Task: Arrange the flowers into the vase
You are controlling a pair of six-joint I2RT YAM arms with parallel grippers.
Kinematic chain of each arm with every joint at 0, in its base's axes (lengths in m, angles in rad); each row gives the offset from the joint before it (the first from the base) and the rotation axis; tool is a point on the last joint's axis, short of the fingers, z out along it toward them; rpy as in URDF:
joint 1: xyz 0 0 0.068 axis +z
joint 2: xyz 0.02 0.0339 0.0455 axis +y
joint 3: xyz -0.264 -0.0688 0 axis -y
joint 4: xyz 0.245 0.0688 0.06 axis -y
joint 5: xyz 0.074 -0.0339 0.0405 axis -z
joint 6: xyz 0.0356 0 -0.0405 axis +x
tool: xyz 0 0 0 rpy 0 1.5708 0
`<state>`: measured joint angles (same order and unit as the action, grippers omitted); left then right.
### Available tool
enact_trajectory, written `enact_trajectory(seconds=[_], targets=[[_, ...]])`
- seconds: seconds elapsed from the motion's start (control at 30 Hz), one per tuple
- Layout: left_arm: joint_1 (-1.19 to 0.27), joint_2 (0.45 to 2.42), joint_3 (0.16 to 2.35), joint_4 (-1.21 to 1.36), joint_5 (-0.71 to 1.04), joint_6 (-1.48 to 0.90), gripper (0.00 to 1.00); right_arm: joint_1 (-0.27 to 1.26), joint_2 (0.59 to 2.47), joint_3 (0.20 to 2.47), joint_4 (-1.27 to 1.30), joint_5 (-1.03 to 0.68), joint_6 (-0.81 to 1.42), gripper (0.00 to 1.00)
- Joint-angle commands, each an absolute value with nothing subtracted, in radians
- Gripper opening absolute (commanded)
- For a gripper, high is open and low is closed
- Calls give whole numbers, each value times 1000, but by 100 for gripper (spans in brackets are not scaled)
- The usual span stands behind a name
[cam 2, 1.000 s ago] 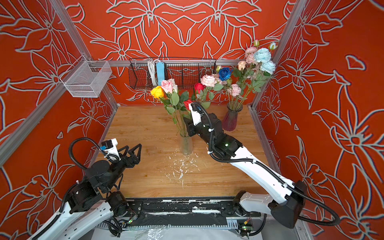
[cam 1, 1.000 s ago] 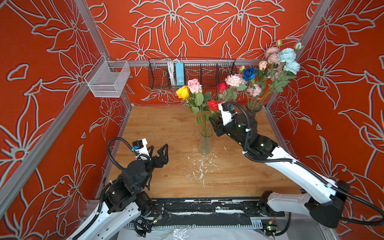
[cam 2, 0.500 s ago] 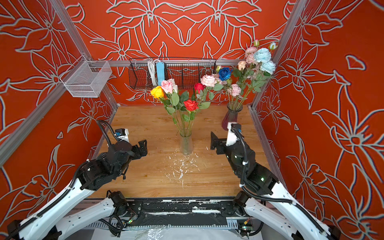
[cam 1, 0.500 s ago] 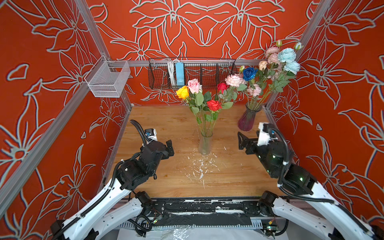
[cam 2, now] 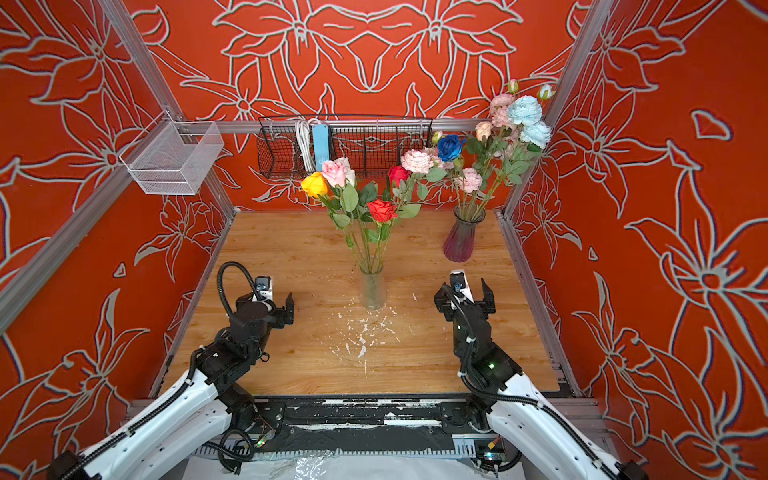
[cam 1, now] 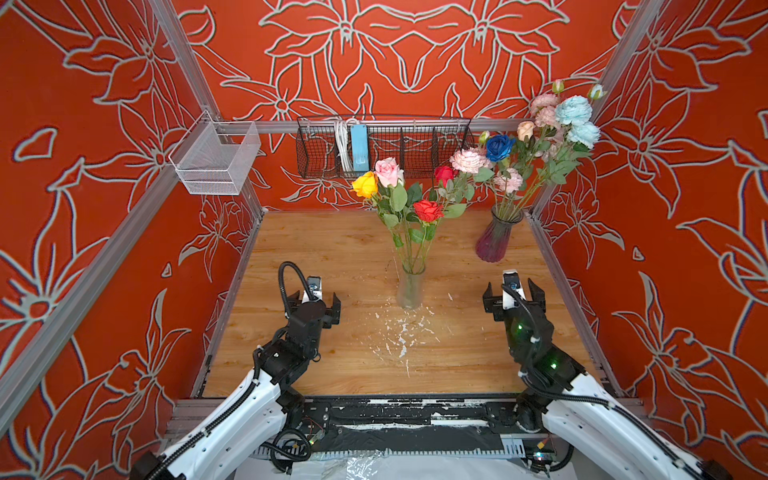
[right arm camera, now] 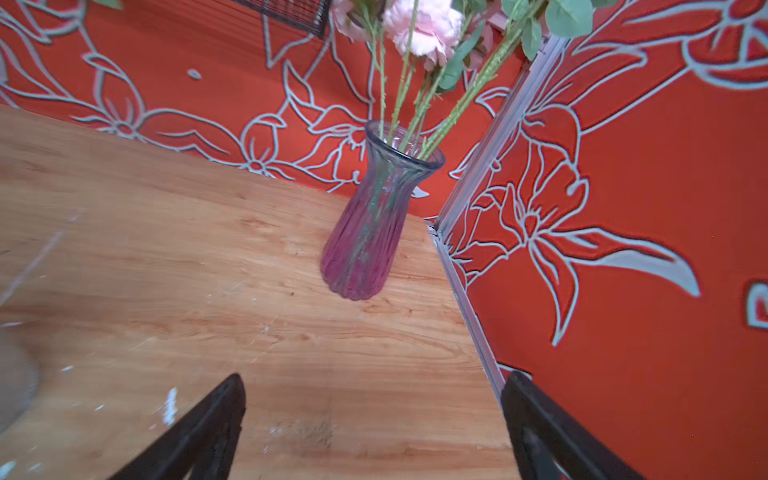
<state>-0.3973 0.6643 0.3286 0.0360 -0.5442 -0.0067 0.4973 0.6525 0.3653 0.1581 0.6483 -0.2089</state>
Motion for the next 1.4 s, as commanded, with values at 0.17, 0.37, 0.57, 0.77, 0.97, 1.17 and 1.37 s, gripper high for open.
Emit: enact_trajectory(seconds=[0.17,0.37,0.57,0.77,0.97,1.17,1.37], targets=[[-164,994,203,573,-359,-9,98,367,844,262,461,437,-251,98],[-89,1187,250,646,-278,-8,98,225,937,139,725,330,-134,97],[-29,1350,389,538,-211,-42,97,157,1248,168,947,288,-59,97],[9,1345,374,555,-180,-65,97,53,1438,306,863,204,22,97],[8,1345,375,559,-179,-64,97,61,1405,320,786,208,10,97],[9,1345,374,559,-179,-64,97,63,1421,310,832,206,4,97],[8,1346,374,559,-179,-64,97,63,1413,320,799,207,6,98]])
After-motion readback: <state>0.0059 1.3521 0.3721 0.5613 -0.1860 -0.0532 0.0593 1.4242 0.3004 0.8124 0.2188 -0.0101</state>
